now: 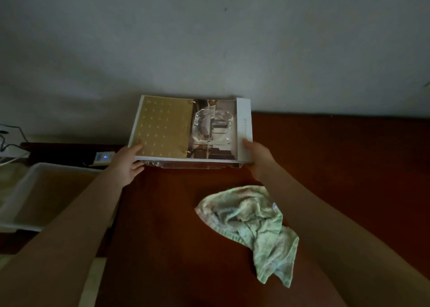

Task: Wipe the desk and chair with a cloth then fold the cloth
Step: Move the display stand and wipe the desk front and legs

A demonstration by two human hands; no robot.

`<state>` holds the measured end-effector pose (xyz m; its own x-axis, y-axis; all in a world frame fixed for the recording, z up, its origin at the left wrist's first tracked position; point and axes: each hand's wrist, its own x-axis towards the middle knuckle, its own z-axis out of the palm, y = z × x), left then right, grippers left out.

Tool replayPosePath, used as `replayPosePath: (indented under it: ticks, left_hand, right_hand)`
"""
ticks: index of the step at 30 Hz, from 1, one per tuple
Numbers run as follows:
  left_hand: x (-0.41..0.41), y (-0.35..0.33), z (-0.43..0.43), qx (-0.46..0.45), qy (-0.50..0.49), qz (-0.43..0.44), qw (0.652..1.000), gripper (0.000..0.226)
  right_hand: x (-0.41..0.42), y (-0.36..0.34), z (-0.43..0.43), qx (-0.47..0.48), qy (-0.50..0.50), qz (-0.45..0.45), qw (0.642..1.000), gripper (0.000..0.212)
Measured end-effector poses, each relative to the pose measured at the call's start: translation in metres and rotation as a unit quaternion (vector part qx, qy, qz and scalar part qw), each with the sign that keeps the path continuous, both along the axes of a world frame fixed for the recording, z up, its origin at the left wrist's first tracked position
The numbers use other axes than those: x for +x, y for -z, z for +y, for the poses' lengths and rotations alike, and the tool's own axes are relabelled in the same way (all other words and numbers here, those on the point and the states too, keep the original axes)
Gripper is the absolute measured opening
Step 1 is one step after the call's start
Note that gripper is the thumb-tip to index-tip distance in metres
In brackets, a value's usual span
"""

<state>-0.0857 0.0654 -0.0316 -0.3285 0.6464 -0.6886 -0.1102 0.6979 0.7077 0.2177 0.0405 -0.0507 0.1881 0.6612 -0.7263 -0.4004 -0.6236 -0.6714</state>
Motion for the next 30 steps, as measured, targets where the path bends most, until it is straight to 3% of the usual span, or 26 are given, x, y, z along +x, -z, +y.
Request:
replayPosePath:
  ticks: [11,22,30]
  left_hand:
    - [0.012,0.008,-0.002,0.013,0.138,-0.035,0.990,0.053]
    - [0.152,0.013,-0.015,-0.004,0.257,-0.107,0.960,0.047]
    - [0.249,0.011,-0.030,-0.001,0.247,-0.100,0.964,0.045]
  right_hand:
    - [0.016,-0.007,-0.017,-0.008,0.086,-0.045,0.995,0.037]
    - [0.154,-0.020,-0.062,-0.013,0.234,-0.062,0.970,0.035]
    - [0.246,-0.027,-0.087,-0.033,0.225,-0.082,0.970,0.040]
